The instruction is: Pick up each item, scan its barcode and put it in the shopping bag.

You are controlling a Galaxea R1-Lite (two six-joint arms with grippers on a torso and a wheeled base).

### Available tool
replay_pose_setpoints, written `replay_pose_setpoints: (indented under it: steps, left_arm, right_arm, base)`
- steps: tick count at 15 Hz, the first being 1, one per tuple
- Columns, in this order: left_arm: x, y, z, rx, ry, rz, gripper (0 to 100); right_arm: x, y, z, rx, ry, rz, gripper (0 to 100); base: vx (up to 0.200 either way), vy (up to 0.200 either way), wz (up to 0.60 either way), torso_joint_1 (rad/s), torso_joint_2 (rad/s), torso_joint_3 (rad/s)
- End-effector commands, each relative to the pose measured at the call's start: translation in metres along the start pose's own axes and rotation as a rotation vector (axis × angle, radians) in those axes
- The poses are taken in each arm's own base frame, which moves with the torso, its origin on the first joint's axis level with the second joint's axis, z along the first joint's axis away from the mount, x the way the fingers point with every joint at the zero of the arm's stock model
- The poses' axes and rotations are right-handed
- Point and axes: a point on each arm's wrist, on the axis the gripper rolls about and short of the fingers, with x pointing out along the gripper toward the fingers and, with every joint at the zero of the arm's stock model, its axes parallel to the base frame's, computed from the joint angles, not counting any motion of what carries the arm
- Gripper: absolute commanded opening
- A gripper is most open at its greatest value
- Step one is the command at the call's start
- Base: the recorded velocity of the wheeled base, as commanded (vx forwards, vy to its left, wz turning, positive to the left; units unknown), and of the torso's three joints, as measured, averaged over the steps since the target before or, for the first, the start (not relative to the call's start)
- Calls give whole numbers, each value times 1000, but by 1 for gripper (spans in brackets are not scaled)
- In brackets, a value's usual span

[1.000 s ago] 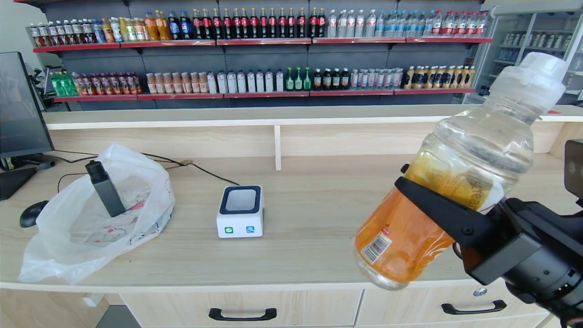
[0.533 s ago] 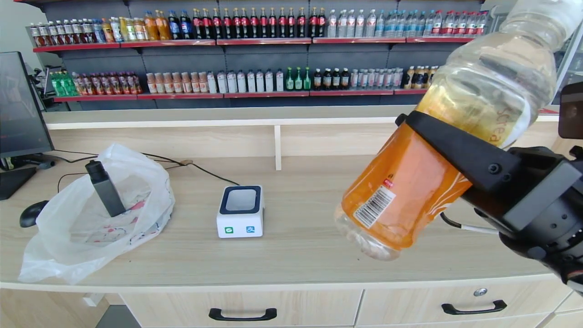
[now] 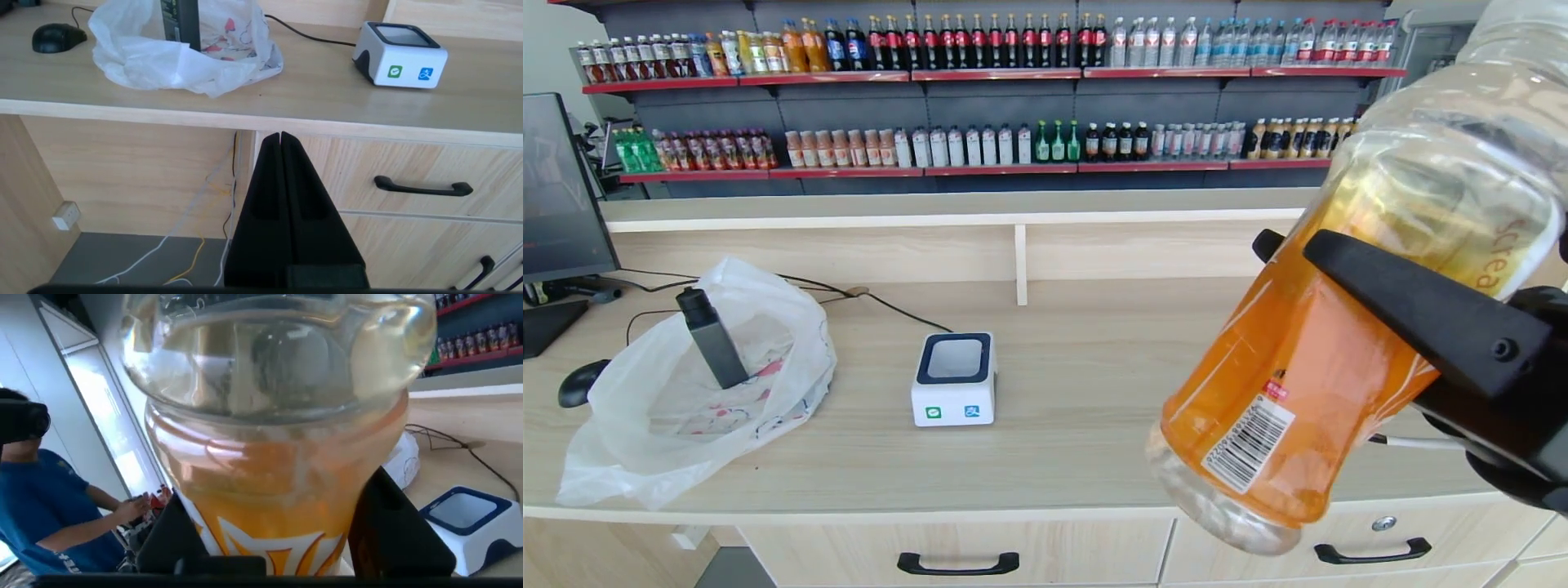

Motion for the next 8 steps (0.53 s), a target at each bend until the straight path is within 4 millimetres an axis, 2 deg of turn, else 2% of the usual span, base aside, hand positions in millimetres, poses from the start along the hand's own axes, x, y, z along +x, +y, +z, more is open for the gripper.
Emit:
replay_pose_setpoints:
  steps: [1,6,8]
  left_arm:
    - [0,0,0,0,0,0,0]
    - [0,0,0,0,0,0,0]
    - [0,0,0,0,0,0,0]
  right_arm:
    - [-1,1,1,2,-2,3,0]
    - [19,-3,5,20,-19,47,0]
    - [19,0,6,49,-2,79,0]
  base:
    - [0,0,0,0,0,0]
    - [0,0,0,0,0,0]
    - [0,0,0,0,0,0]
